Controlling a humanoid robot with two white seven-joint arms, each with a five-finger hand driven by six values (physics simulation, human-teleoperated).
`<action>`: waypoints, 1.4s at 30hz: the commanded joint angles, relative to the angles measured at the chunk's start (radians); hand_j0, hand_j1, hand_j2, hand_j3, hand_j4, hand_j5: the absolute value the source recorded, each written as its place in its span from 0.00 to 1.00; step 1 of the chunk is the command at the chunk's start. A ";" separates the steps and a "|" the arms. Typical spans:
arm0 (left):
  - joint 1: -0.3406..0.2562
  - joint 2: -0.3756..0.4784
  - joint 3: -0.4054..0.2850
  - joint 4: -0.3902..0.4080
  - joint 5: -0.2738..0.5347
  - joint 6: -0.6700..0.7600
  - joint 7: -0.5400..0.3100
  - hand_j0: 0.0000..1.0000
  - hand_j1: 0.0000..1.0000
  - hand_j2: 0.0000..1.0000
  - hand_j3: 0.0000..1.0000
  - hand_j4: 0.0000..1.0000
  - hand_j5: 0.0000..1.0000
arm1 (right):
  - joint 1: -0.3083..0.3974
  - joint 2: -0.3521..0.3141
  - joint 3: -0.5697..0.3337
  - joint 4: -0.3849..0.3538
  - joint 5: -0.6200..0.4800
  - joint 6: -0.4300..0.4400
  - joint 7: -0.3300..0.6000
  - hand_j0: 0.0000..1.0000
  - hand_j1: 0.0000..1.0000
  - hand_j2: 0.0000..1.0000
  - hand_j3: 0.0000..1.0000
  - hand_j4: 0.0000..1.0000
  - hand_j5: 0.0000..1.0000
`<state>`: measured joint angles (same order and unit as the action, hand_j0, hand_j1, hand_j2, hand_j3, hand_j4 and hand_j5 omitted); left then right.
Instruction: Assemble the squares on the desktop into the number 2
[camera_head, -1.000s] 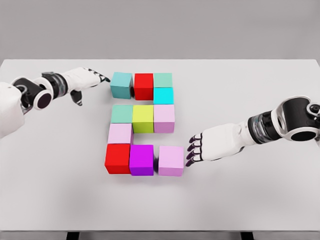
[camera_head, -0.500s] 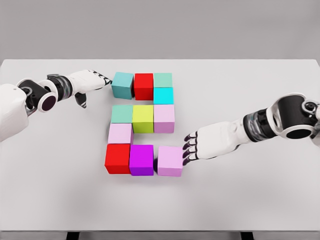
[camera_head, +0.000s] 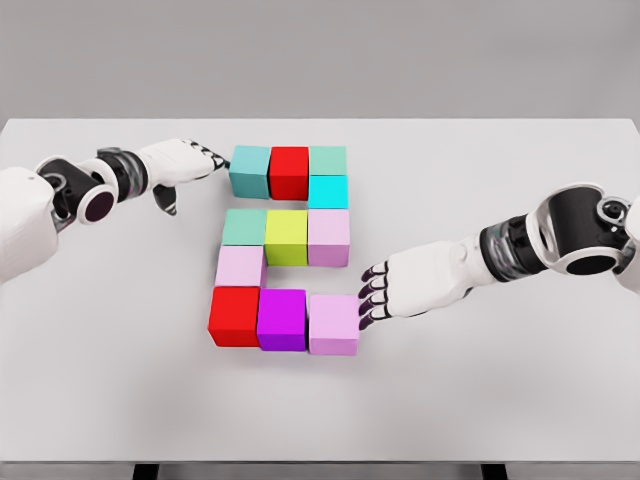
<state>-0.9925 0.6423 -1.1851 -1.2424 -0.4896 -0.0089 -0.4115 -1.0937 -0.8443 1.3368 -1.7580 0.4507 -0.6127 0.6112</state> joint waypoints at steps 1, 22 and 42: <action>0.002 0.000 0.001 0.000 -0.001 0.000 0.000 1.00 1.00 1.00 1.00 1.00 1.00 | 0.000 0.001 -0.001 0.000 -0.004 0.002 0.000 1.00 1.00 1.00 1.00 1.00 1.00; -0.015 0.158 0.104 -0.017 0.088 -0.332 0.004 1.00 1.00 1.00 1.00 1.00 1.00 | -0.005 0.007 -0.002 0.000 -0.010 0.002 0.000 1.00 1.00 1.00 1.00 1.00 1.00; -0.011 0.178 0.113 0.003 0.115 -0.488 0.000 1.00 1.00 1.00 1.00 1.00 1.00 | 0.006 -0.064 -0.251 0.474 -0.400 0.002 0.000 1.00 1.00 1.00 1.00 1.00 1.00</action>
<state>-1.0032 0.8199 -1.0735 -1.2442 -0.3780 -0.4960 -0.4115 -1.0861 -0.9054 1.0925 -1.2988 0.0719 -0.6133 0.6112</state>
